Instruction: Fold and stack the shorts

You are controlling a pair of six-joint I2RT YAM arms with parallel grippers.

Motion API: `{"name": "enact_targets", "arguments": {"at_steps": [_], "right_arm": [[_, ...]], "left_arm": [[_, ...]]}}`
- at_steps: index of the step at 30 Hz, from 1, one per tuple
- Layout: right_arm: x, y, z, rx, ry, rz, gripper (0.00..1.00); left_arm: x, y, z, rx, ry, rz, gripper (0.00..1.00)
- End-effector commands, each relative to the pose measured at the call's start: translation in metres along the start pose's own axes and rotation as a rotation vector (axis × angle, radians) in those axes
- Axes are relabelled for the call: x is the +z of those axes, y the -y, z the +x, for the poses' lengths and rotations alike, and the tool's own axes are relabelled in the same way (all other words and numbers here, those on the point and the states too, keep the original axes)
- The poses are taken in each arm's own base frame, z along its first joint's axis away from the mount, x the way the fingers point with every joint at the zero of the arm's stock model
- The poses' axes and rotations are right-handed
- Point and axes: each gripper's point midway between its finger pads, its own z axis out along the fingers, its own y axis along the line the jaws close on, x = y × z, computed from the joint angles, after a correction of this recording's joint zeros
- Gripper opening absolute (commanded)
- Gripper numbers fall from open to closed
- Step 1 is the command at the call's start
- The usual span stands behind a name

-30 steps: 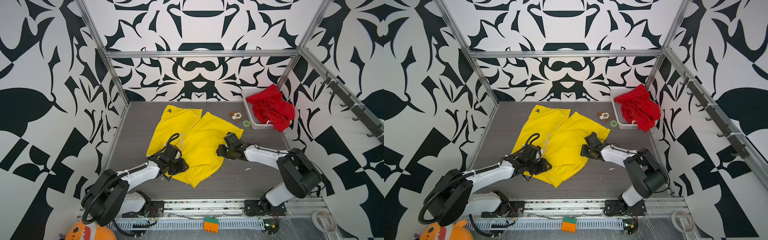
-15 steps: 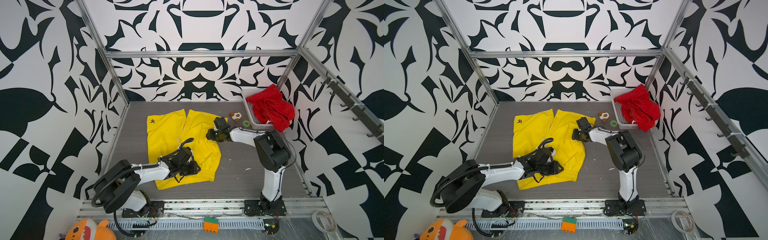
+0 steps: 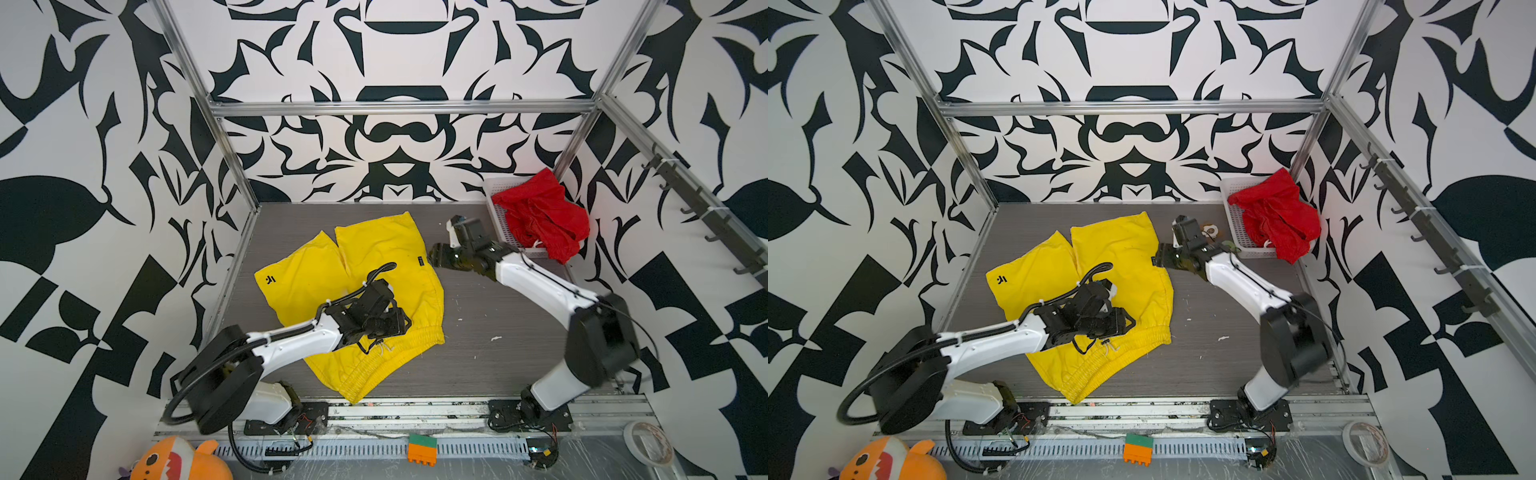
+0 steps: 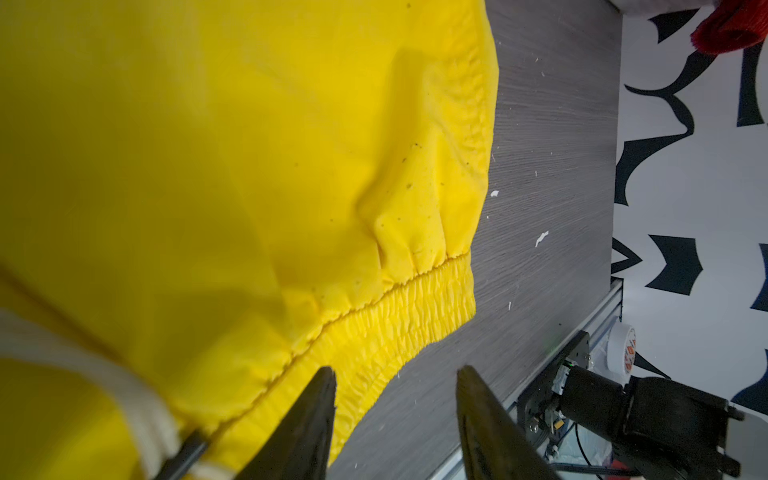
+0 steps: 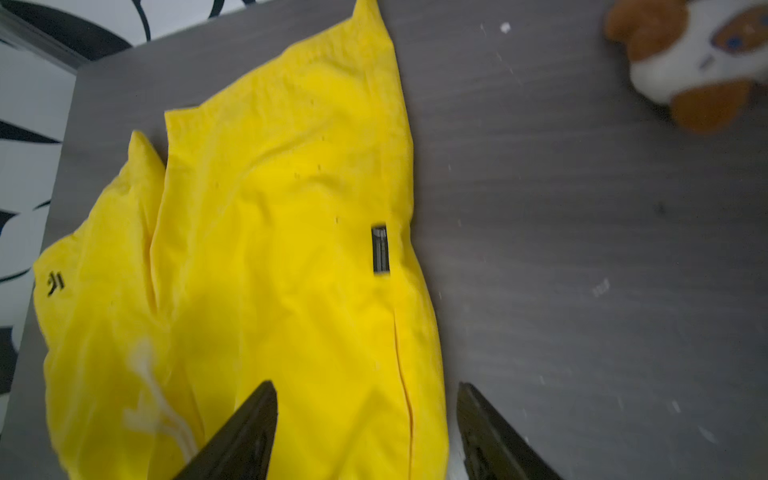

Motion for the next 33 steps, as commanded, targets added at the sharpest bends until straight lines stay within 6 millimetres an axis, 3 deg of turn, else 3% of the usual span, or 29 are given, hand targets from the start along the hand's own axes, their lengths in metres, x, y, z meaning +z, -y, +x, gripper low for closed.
{"name": "enact_targets", "arguments": {"at_steps": [1,4,7,11,15,23,26,31,33], "right_arm": [[-0.009,0.021,0.075,0.111,-0.148,0.02,0.72],[-0.019,0.021,0.124,0.192,-0.215,-0.029,0.74],[-0.027,0.022,0.159,0.227,-0.258,-0.023,0.76],[-0.024,0.015,0.184,0.29,-0.267,-0.072,0.77],[-0.012,0.007,0.187,0.346,-0.253,-0.137,0.76],[0.013,0.003,0.184,0.39,-0.234,-0.152,0.59],[0.02,0.007,0.181,0.387,-0.213,-0.127,0.44],[0.028,0.006,0.167,0.323,-0.177,-0.096,0.04],[0.031,0.009,0.16,0.291,-0.168,-0.061,0.0]], "left_arm": [[-0.024,-0.05,0.025,-0.049,-0.032,-0.177,0.51],[-0.042,-0.074,0.043,-0.094,-0.048,-0.225,0.51],[-0.058,-0.099,0.063,-0.144,-0.065,-0.278,0.51],[-0.068,-0.124,0.086,-0.218,-0.073,-0.293,0.51],[-0.07,-0.139,0.097,-0.254,-0.057,-0.286,0.5],[-0.06,-0.147,0.104,-0.262,-0.08,-0.287,0.49],[-0.056,-0.146,0.106,-0.259,-0.097,-0.283,0.49],[-0.047,-0.138,0.101,-0.238,-0.095,-0.254,0.48],[-0.044,-0.135,0.098,-0.236,-0.09,-0.242,0.48]]}}
